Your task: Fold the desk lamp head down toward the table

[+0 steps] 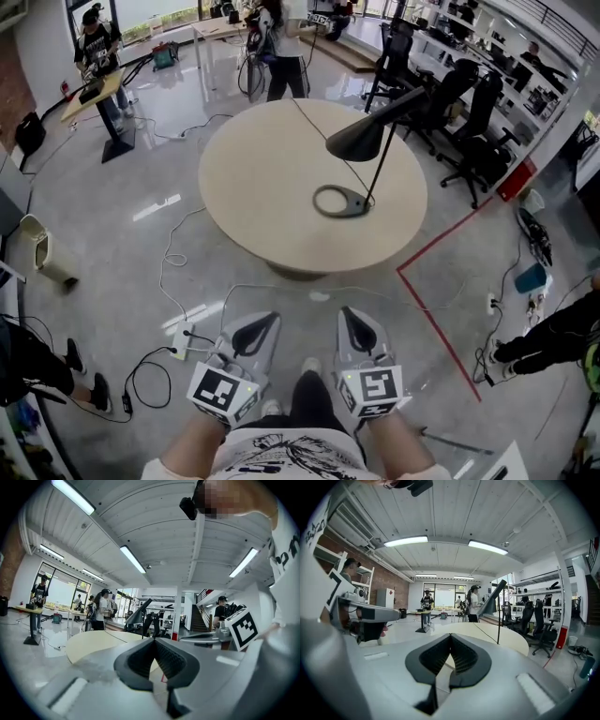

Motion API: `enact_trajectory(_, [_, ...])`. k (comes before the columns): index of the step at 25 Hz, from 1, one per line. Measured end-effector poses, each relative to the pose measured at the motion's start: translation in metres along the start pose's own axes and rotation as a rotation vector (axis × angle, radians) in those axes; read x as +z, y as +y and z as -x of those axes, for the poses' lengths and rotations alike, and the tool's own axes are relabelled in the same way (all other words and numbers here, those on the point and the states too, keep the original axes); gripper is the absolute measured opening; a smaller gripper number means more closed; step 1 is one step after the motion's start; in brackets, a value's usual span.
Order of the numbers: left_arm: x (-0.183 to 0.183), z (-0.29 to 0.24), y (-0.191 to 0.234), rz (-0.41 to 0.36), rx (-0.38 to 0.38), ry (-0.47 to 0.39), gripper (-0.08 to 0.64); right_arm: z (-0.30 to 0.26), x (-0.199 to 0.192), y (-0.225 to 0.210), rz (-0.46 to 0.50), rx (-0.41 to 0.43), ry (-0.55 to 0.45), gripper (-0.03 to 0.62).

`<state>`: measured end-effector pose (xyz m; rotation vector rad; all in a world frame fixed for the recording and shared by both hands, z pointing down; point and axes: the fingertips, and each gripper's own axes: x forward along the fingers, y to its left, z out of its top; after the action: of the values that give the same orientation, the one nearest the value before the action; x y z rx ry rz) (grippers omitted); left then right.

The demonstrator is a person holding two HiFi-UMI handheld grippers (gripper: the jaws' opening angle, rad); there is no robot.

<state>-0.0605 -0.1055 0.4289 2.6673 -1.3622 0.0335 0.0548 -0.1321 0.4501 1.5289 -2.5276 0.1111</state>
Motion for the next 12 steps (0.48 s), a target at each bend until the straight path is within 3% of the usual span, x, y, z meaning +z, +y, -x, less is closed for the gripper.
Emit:
enact_trajectory(5, [-0.013, 0.046, -0.01, 0.024, -0.03, 0.018, 0.003, 0.042, -0.012, 0.039, 0.0, -0.036, 0.024, 0.009])
enact_trajectory(12, [-0.007, 0.072, -0.043, 0.034, -0.059, -0.032, 0.003, 0.099, -0.004, 0.055, -0.025, -0.049, -0.051, 0.008])
